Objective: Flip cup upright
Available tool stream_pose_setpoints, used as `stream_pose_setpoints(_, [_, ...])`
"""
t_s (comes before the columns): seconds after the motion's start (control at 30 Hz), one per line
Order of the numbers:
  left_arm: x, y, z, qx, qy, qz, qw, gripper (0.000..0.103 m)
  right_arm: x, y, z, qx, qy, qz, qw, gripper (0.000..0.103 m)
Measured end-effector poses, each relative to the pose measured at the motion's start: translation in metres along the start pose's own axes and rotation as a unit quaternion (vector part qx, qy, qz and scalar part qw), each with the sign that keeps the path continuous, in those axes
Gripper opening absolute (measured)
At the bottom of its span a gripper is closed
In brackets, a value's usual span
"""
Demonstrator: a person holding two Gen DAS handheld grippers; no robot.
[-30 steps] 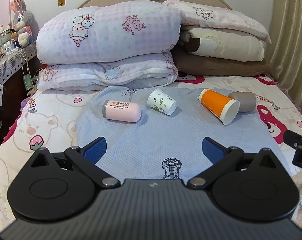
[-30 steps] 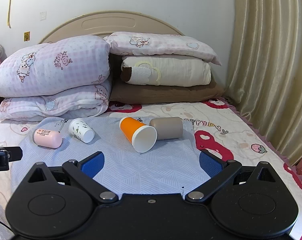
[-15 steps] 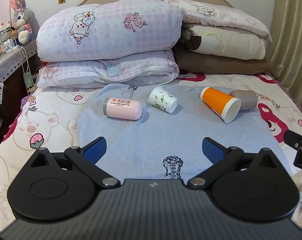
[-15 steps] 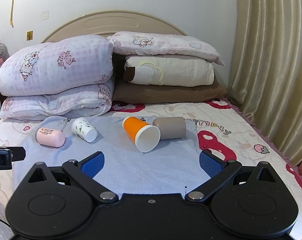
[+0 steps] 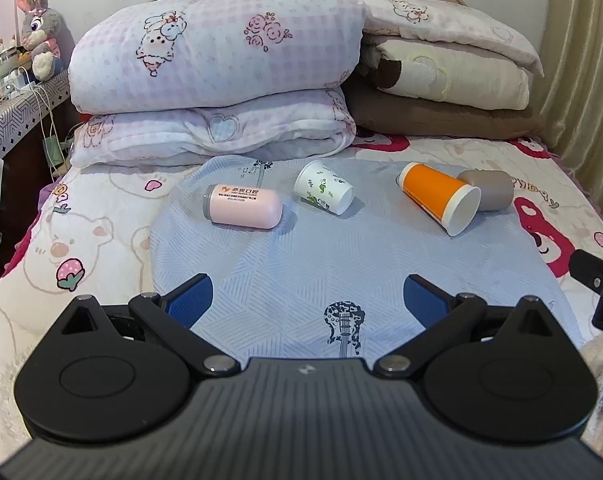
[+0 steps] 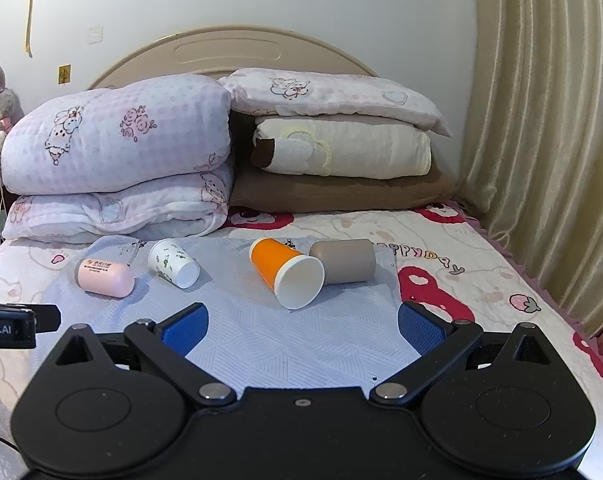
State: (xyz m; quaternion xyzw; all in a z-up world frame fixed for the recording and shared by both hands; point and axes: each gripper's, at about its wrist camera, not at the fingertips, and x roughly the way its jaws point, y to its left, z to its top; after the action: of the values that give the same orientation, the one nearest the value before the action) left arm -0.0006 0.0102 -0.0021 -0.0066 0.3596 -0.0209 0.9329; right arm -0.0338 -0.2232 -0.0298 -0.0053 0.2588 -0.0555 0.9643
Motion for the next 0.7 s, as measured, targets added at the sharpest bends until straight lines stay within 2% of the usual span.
stream_pose_setpoints(0.53, [0.001, -0.001, 0.001, 0.007, 0.007, 0.004, 0.9999, 0.103, 0.001, -0.002, 0.001, 0.004, 0.002, 0.013, 1.000, 0.102])
stream_pose_setpoints(0.7, [-0.004, 0.000, 0.012, 0.029, 0.001, 0.011, 0.9995, 0.103, 0.000, -0.006, 0.013, -0.011, -0.009, 0.053, 0.999, 0.102])
